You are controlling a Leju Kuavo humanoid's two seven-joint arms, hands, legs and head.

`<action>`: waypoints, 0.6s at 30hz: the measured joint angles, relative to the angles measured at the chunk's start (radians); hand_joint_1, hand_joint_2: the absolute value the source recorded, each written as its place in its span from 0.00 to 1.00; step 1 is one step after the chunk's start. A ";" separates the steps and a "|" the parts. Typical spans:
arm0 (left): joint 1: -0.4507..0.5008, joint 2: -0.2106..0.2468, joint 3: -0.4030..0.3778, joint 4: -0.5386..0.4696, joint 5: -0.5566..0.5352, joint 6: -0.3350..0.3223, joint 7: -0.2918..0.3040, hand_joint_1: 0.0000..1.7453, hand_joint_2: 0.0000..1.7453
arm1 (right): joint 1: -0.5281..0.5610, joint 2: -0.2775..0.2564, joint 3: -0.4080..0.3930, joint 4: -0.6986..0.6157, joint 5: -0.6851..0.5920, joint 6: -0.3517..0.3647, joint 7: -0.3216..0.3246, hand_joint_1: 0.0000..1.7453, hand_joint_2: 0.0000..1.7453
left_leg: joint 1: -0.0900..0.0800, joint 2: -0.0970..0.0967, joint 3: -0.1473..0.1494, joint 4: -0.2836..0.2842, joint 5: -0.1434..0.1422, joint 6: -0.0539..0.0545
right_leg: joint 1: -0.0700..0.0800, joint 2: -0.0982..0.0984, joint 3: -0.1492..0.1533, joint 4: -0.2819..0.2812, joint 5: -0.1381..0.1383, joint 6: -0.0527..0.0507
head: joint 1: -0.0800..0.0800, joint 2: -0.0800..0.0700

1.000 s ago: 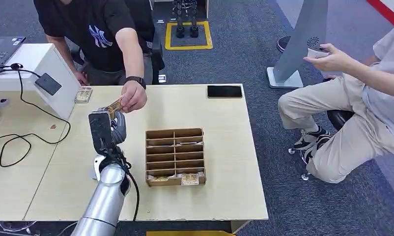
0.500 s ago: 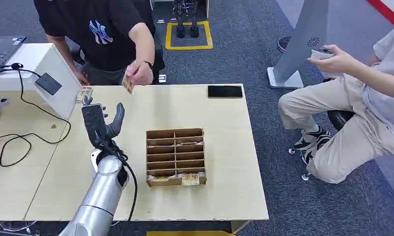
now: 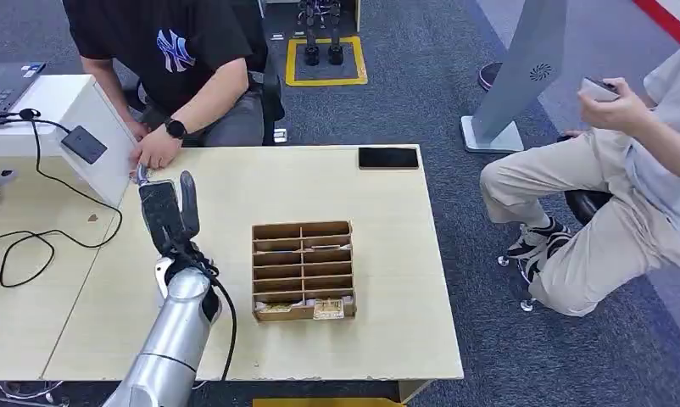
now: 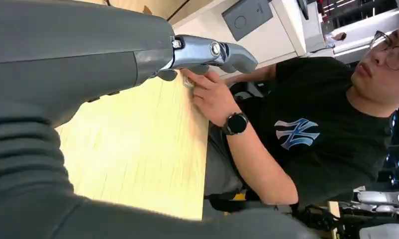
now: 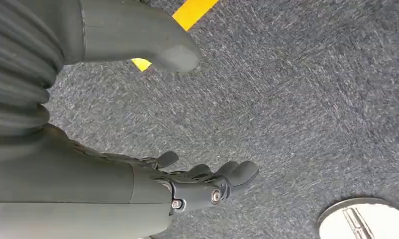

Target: Pass the card to the sensor for recognition and then transmit it.

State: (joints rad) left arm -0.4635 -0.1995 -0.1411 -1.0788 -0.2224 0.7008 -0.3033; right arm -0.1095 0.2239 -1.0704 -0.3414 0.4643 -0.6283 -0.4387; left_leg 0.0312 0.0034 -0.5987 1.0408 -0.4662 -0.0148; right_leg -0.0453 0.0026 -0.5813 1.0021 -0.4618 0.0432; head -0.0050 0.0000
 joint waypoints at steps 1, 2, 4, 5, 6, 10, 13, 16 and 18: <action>0.000 -0.001 0.002 0.000 0.003 0.000 -0.003 0.00 0.00 | 0.000 0.000 0.002 0.000 0.000 0.000 0.001 0.00 1.00 | 0.000 0.000 0.000 0.000 0.000 0.000 | 0.000 0.000 0.000 0.000 0.000 0.000 | 0.000 0.000; 0.000 -0.001 0.002 0.000 0.003 0.000 -0.003 0.00 0.00 | 0.000 0.000 0.002 0.000 0.000 0.000 0.001 0.00 1.00 | 0.000 0.000 0.000 0.000 0.000 0.000 | 0.000 0.000 0.000 0.000 0.000 0.000 | 0.000 0.000; 0.000 -0.001 0.002 0.000 0.003 0.000 -0.003 0.00 0.00 | 0.000 0.000 0.002 0.000 0.000 0.000 0.001 0.00 1.00 | 0.000 0.000 0.000 0.000 0.000 0.000 | 0.000 0.000 0.000 0.000 0.000 0.000 | 0.000 0.000; 0.000 -0.001 0.002 0.000 0.003 0.000 -0.003 0.00 0.00 | 0.000 0.000 0.002 0.000 0.000 0.000 0.001 0.00 1.00 | 0.000 0.000 0.000 0.000 0.000 0.000 | 0.000 0.000 0.000 0.000 0.000 0.000 | 0.000 0.000; 0.000 -0.001 0.002 0.000 0.003 0.000 -0.003 0.00 0.00 | 0.000 0.000 0.002 0.000 0.000 0.000 0.001 0.00 1.00 | 0.000 0.000 0.000 0.000 0.000 0.000 | 0.000 0.000 0.000 0.000 0.000 0.000 | 0.000 0.000; 0.002 -0.002 0.005 -0.003 0.021 0.000 -0.018 0.00 1.00 | 0.000 0.000 0.006 0.000 -0.007 -0.001 0.002 0.00 1.00 | 0.000 0.000 0.000 0.000 0.000 0.000 | 0.000 0.000 0.000 0.000 0.000 0.000 | 0.000 0.000; 0.135 -0.003 0.004 -0.180 0.103 0.000 -0.128 0.00 1.00 | 0.018 0.000 0.007 0.001 -0.034 -0.011 -0.005 0.00 1.00 | 0.000 0.000 0.000 0.000 -0.001 0.000 | 0.000 0.000 -0.001 0.000 -0.001 0.000 | 0.000 0.000; 0.182 -0.003 0.003 -0.242 0.109 0.000 -0.129 0.00 1.00 | 0.024 0.000 0.007 0.001 -0.034 -0.011 -0.005 0.00 1.00 | 0.000 0.000 -0.001 0.000 -0.001 0.000 | 0.000 0.000 -0.001 0.000 -0.001 0.000 | 0.000 0.000; 0.198 -0.002 0.003 -0.269 0.109 0.000 -0.129 0.00 1.00 | 0.025 0.000 0.007 0.001 -0.034 -0.011 -0.005 0.00 1.00 | 0.000 0.000 -0.001 0.000 -0.001 0.000 | 0.000 0.000 -0.001 0.000 -0.001 0.000 | 0.000 0.000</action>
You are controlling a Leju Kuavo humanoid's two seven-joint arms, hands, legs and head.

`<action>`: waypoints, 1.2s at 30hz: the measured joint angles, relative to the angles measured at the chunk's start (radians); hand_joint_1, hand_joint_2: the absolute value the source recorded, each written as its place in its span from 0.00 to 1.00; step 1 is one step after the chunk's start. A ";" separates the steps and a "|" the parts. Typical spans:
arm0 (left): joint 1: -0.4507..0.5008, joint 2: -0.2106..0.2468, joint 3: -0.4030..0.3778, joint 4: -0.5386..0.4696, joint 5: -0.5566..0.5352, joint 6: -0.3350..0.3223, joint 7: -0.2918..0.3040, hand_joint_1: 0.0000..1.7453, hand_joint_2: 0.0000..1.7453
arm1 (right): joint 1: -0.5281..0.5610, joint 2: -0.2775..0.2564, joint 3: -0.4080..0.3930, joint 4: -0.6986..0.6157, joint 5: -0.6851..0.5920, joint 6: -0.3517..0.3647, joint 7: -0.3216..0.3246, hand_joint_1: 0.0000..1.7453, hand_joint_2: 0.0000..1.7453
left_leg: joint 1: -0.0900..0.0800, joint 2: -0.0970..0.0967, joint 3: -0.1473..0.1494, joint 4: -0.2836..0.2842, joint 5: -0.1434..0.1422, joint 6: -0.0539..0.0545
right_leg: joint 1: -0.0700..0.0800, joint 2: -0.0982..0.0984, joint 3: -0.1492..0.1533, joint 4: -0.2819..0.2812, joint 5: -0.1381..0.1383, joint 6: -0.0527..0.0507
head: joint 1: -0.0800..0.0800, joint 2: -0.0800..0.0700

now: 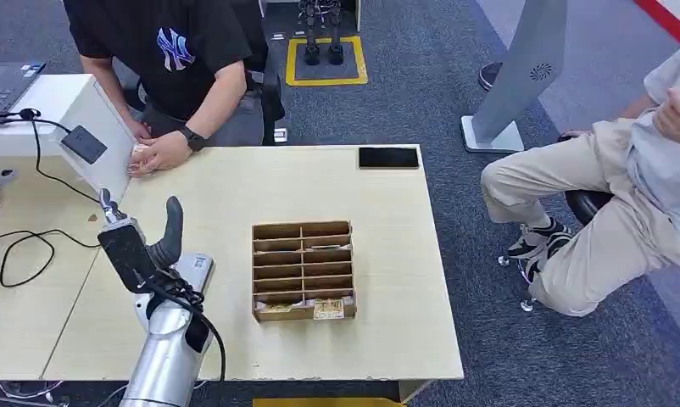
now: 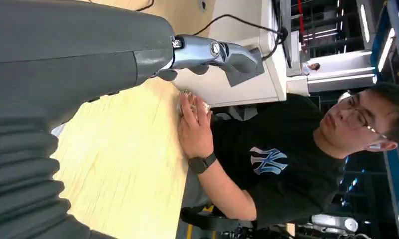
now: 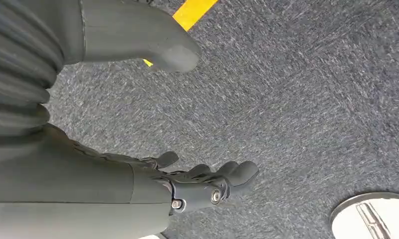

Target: Pass the card to the sensor for recognition and then transmit it.

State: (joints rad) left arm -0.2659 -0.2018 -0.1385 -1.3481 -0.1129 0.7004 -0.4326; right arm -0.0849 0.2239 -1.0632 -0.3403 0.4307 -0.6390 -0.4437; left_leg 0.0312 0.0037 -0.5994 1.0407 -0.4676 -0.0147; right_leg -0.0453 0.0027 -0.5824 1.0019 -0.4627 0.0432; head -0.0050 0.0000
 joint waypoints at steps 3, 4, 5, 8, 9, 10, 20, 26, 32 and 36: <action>0.011 0.000 0.000 -0.024 0.001 0.000 0.000 0.00 1.00 | 0.000 0.000 0.000 0.000 0.000 0.000 0.001 0.00 1.00 | 0.000 0.000 0.000 0.000 0.000 0.000 | 0.000 0.000 0.000 0.000 0.000 0.000 | 0.000 0.000; 0.014 0.000 -0.001 -0.030 0.002 0.000 0.000 0.00 1.00 | 0.000 0.000 0.000 0.000 0.000 0.000 0.001 0.00 1.00 | 0.000 0.000 0.000 0.000 0.000 0.000 | 0.000 0.000 0.000 0.000 0.001 0.000 | 0.000 0.000; 0.018 0.001 -0.001 -0.036 0.005 -0.001 -0.003 0.00 1.00 | 0.000 0.000 0.000 0.000 -0.002 0.000 0.002 0.00 1.00 | 0.000 0.000 0.000 0.000 0.000 0.000 | 0.000 0.000 0.000 0.000 0.001 0.000 | 0.000 0.000; 0.056 0.009 -0.015 -0.083 0.019 -0.024 -0.018 0.00 1.00 | 0.002 0.000 -0.002 -0.001 -0.013 -0.003 0.004 0.00 1.00 | 0.000 0.000 0.000 0.000 0.000 0.000 | 0.000 0.001 0.000 0.000 0.001 0.000 | 0.000 0.000; 0.075 0.012 -0.024 -0.106 0.026 -0.034 -0.020 0.00 1.00 | 0.004 0.000 -0.003 -0.002 -0.015 -0.003 0.006 0.00 1.00 | 0.000 0.000 0.000 0.000 0.000 0.000 | 0.000 0.001 0.000 0.000 0.001 0.000 | 0.000 0.000; 0.096 0.016 -0.034 -0.134 0.040 -0.051 -0.022 0.00 1.00 | 0.007 0.000 -0.004 -0.004 -0.014 -0.003 0.008 0.00 1.00 | 0.000 0.000 0.000 0.000 0.000 0.000 | 0.000 0.000 0.000 0.000 0.000 0.000 | 0.000 0.000; 0.259 0.045 -0.148 -0.378 0.078 -0.172 -0.103 0.00 1.00 | 0.013 0.019 -0.028 -0.046 -0.019 -0.001 0.012 0.00 1.00 | 0.000 0.000 0.000 0.000 -0.002 0.000 | 0.000 0.000 0.000 0.000 -0.002 0.002 | 0.000 0.000; 0.295 0.052 -0.178 -0.442 0.070 -0.177 -0.111 0.00 1.00 | 0.015 0.020 -0.029 -0.058 -0.019 0.000 0.011 0.00 1.00 | 0.000 0.000 0.000 0.000 -0.002 0.000 | 0.000 0.000 0.000 0.000 -0.002 0.002 | 0.000 0.000; 0.305 0.058 -0.192 -0.467 0.070 -0.177 -0.111 0.00 1.00 | 0.016 0.023 -0.029 -0.063 -0.019 0.000 0.011 0.00 1.00 | 0.000 0.000 0.000 0.000 -0.002 0.000 | 0.000 0.000 0.000 0.000 -0.002 0.002 | 0.000 0.000; 0.307 0.061 -0.197 -0.475 0.071 -0.180 -0.119 0.00 1.00 | 0.016 0.024 -0.029 -0.066 -0.019 0.000 0.011 0.00 1.00 | 0.000 0.000 0.000 0.000 -0.002 0.000 | 0.000 0.000 0.000 0.000 -0.002 0.002 | 0.000 0.000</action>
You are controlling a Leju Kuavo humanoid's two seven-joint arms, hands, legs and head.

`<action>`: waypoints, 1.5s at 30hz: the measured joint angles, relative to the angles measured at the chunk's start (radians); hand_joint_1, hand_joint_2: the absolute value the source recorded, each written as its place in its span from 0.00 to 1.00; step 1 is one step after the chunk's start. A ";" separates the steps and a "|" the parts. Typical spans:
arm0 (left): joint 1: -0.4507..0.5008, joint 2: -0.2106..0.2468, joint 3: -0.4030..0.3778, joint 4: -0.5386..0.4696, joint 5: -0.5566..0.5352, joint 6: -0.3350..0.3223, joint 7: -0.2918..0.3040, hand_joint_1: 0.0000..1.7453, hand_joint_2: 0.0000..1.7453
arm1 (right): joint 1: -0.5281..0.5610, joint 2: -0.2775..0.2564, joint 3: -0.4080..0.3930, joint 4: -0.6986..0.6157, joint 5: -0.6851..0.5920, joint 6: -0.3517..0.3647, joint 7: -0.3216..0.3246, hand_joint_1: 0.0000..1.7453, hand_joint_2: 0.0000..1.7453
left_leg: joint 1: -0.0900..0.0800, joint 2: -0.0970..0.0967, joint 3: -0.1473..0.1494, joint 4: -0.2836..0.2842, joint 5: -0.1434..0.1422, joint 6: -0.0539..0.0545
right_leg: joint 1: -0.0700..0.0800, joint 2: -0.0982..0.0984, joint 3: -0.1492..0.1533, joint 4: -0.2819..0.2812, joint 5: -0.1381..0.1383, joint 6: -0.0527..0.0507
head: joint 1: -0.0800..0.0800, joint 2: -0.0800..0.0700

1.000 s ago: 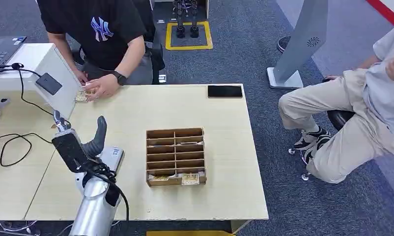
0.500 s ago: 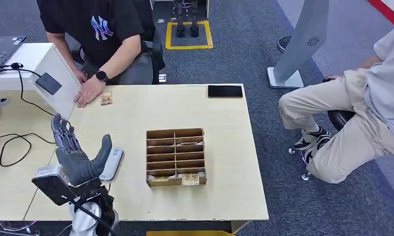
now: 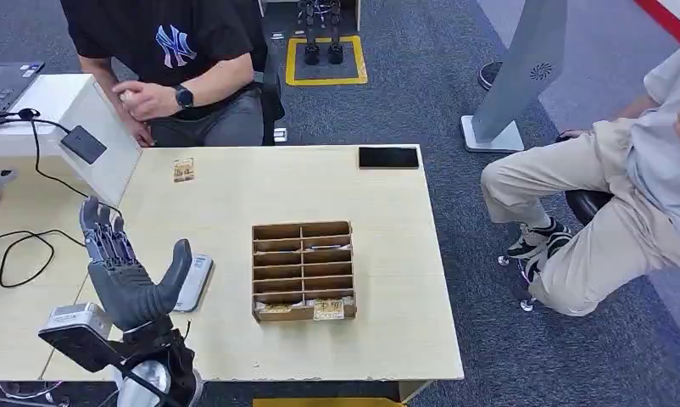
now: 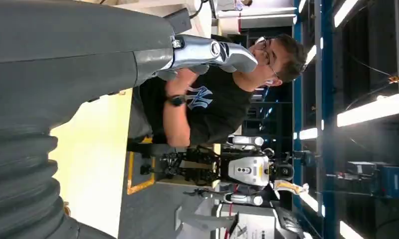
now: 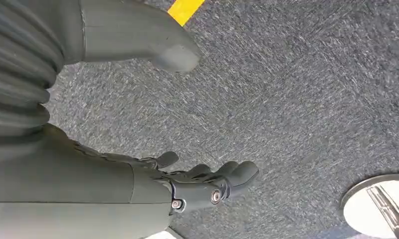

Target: Pass the card to the sensor for recognition and then transmit it.

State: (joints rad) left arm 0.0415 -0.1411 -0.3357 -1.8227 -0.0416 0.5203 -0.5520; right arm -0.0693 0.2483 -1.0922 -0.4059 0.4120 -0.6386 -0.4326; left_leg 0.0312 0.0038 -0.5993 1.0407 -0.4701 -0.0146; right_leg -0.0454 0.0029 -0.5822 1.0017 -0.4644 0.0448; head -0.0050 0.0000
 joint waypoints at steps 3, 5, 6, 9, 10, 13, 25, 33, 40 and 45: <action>0.010 0.004 -0.003 -0.013 0.012 -0.031 -0.039 0.00 1.00 | 0.000 0.001 0.000 -0.002 0.001 0.000 0.000 0.00 1.00 | 0.000 0.000 0.000 0.000 0.000 0.000 | 0.000 0.000 0.000 0.000 0.000 0.000 | 0.000 0.000; 0.019 0.011 -0.011 -0.024 0.016 -0.050 -0.068 0.00 1.00 | 0.000 0.001 0.000 -0.002 0.002 0.000 0.000 0.00 1.00 | 0.000 0.000 0.000 0.000 0.000 0.000 | 0.000 0.000 0.000 0.000 0.000 0.000 | 0.000 0.000; 0.024 0.013 -0.013 -0.031 0.018 -0.062 -0.079 0.00 1.00 | 0.000 0.002 0.000 -0.003 0.003 0.000 -0.001 0.00 1.00 | 0.000 0.000 0.000 0.000 0.000 0.000 | 0.000 0.000 0.000 0.000 0.000 0.000 | 0.000 0.000; 0.042 0.026 -0.025 -0.051 0.032 -0.117 -0.105 0.00 1.00 | 0.002 0.002 0.000 -0.005 0.007 0.000 -0.005 0.00 1.00 | 0.000 0.000 0.000 0.000 0.000 0.000 | 0.000 0.000 0.000 0.000 0.000 0.000 | 0.000 0.000; 0.048 0.031 -0.029 -0.057 0.033 -0.142 -0.111 0.00 1.00 | 0.001 0.002 0.000 -0.005 0.007 0.001 -0.006 0.00 1.00 | 0.000 0.000 0.000 0.000 0.000 0.000 | 0.000 0.000 0.000 0.000 0.000 0.000 | 0.000 0.000; 0.061 0.055 -0.051 -0.064 -0.004 -0.201 -0.102 0.00 1.00 | 0.004 0.002 -0.003 -0.009 0.006 0.004 -0.007 0.00 1.00 | 0.000 0.000 0.000 0.000 0.000 0.000 | 0.000 0.000 0.000 0.000 0.000 0.000 | 0.000 0.000; 0.046 0.183 -0.216 0.024 -0.465 -0.330 0.024 0.00 1.00 | 0.018 0.003 -0.024 -0.036 0.046 0.041 0.006 0.00 1.00 | 0.000 0.002 0.000 0.000 -0.001 0.000 | 0.000 0.001 -0.001 0.000 0.000 0.000 | 0.000 0.000; 0.003 0.245 -0.294 0.071 -0.589 -0.407 0.018 0.00 1.00 | 0.017 0.003 -0.026 -0.038 0.078 0.046 -0.011 0.00 1.00 | 0.000 0.002 0.000 0.000 -0.001 0.000 | 0.000 0.001 -0.001 0.000 0.000 0.000 | 0.000 0.000; -0.052 0.285 -0.359 0.142 -0.748 -0.383 0.123 0.00 1.00 | 0.016 0.003 -0.042 -0.036 0.097 0.051 -0.015 0.00 1.00 | 0.000 0.002 0.000 0.000 -0.001 0.000 | 0.000 0.001 -0.001 0.000 0.000 0.000 | 0.000 0.000; -0.061 0.283 -0.373 0.170 -0.842 -0.291 0.177 0.00 1.00 | 0.016 0.003 -0.045 -0.036 0.115 0.056 -0.011 0.00 1.00 | 0.000 0.002 0.000 0.000 -0.001 0.000 | 0.000 0.001 -0.001 0.000 0.000 0.000 | 0.000 0.000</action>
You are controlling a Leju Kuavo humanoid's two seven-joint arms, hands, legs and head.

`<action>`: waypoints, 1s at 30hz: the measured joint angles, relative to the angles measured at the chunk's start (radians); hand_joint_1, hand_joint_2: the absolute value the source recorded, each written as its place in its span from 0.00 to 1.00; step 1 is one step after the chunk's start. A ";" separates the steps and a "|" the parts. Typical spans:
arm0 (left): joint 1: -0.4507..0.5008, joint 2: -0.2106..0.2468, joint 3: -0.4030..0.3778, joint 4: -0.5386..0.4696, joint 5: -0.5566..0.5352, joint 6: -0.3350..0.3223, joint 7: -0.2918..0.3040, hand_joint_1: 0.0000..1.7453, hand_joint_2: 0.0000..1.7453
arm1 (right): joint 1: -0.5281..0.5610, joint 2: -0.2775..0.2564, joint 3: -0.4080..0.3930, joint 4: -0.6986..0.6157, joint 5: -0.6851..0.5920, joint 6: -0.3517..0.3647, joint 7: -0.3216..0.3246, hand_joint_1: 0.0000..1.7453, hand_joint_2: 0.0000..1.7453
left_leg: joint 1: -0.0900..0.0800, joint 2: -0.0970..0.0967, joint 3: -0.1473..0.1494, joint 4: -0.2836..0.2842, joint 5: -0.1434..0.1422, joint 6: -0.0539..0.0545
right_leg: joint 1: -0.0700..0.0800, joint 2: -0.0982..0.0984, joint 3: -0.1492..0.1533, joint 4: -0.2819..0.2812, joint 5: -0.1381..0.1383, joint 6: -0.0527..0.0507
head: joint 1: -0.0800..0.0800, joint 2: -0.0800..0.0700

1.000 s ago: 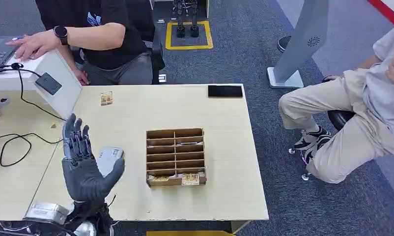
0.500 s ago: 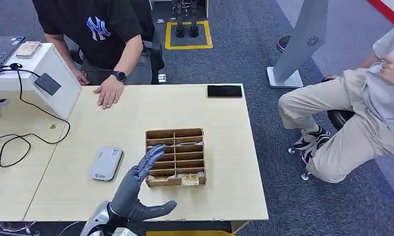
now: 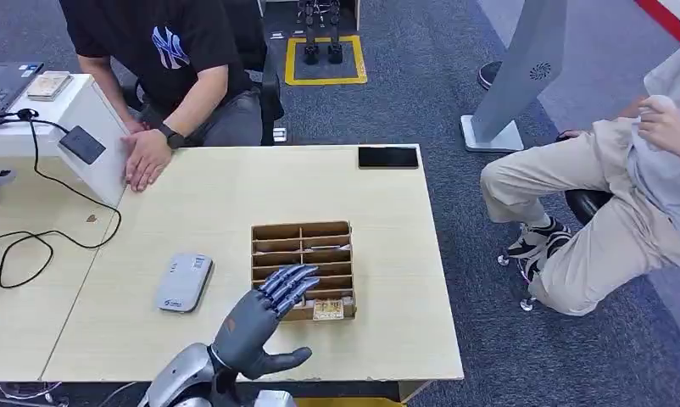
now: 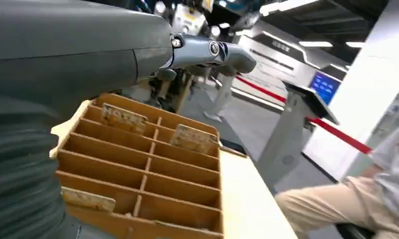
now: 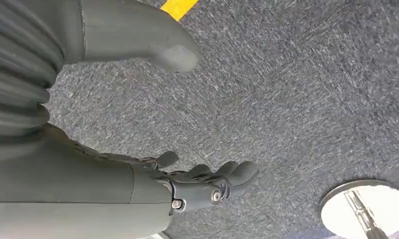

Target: Pass the card to the sensor for recognition and then transmit it.

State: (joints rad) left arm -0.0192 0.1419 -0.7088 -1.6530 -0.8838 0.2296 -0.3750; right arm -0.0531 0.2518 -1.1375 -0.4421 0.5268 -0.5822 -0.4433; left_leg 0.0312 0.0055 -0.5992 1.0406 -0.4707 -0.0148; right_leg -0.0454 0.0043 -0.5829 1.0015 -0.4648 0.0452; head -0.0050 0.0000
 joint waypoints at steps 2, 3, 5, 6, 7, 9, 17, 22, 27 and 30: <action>-0.001 -0.002 -0.002 0.008 -0.017 0.017 0.008 0.00 1.00 | 0.000 0.000 0.000 0.000 0.000 0.000 0.001 0.00 1.00 | 0.000 0.000 0.000 0.000 0.000 0.000 | 0.000 0.000 0.000 0.000 0.000 0.000 | 0.000 0.000; -0.001 -0.003 -0.003 0.010 -0.020 0.020 0.010 0.00 1.00 | 0.000 0.000 0.000 0.000 0.000 0.000 0.002 0.00 1.00 | 0.000 0.000 0.000 0.000 0.000 0.000 | 0.000 0.000 0.000 0.000 0.000 0.000 | 0.000 0.000; -0.001 -0.004 -0.003 0.018 -0.024 0.023 0.011 0.00 1.00 | 0.000 0.000 0.000 0.000 0.000 0.000 0.002 0.00 1.00 | 0.000 0.000 0.000 0.000 0.000 0.000 | 0.000 0.000 0.000 0.000 0.000 0.000 | 0.000 0.000; -0.001 -0.005 -0.004 0.021 -0.028 0.025 0.012 0.00 1.00 | 0.000 0.000 -0.001 0.000 0.000 0.000 0.002 0.00 1.00 | 0.000 0.000 0.000 0.000 0.000 0.000 | 0.000 0.000 0.000 0.000 0.000 0.000 | 0.000 0.000; -0.001 -0.007 -0.004 0.024 -0.042 0.033 0.020 0.00 1.00 | 0.000 0.000 -0.001 0.000 0.000 0.000 0.003 0.00 1.00 | 0.000 0.000 0.000 0.000 0.000 0.000 | 0.000 0.000 0.000 0.000 0.000 0.000 | 0.000 0.000; -0.001 -0.011 -0.004 0.029 -0.091 0.067 0.045 0.00 1.00 | 0.000 0.000 -0.002 -0.001 0.007 0.002 0.008 0.00 1.00 | 0.000 0.000 0.000 0.000 0.000 0.000 | 0.000 0.000 0.000 0.000 0.000 0.000 | 0.000 0.000; 0.005 -0.055 -0.004 0.044 -0.301 0.243 0.147 0.00 1.00 | 0.002 0.013 -0.004 -0.018 0.038 0.017 0.032 0.00 1.00 | 0.000 0.000 0.000 0.000 0.000 0.000 | 0.000 0.000 0.000 0.000 0.000 0.000 | 0.000 0.000; 0.013 -0.069 -0.004 0.050 -0.368 0.289 0.176 0.00 1.00 | 0.003 0.016 -0.005 -0.027 0.044 0.018 0.034 0.00 1.00 | 0.000 0.000 0.000 0.000 0.000 0.000 | 0.000 0.000 0.000 0.000 0.000 0.000 | 0.000 0.000; 0.018 -0.077 -0.004 0.051 -0.477 0.341 0.225 0.00 1.00 | 0.003 0.021 -0.006 -0.032 0.053 0.019 0.035 0.00 1.00 | 0.000 0.000 0.000 0.000 0.000 0.000 | 0.000 0.000 0.000 0.000 0.000 0.000 | 0.000 0.000; 0.020 -0.079 -0.004 0.051 -0.514 0.358 0.247 0.00 1.00 | 0.003 0.024 -0.008 -0.035 0.054 0.020 0.042 0.00 1.00 | 0.000 0.000 0.000 0.000 0.000 0.000 | 0.000 0.000 0.000 0.000 0.000 0.000 | 0.000 0.000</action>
State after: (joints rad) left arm 0.0005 0.0629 -0.7126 -1.6022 -1.3974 0.5871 -0.1278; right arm -0.0500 0.2754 -1.1460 -0.4772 0.5810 -0.5623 -0.4009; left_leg 0.0312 0.0055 -0.5993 1.0406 -0.4708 -0.0147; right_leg -0.0454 0.0042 -0.5829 1.0015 -0.4649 0.0453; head -0.0050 0.0000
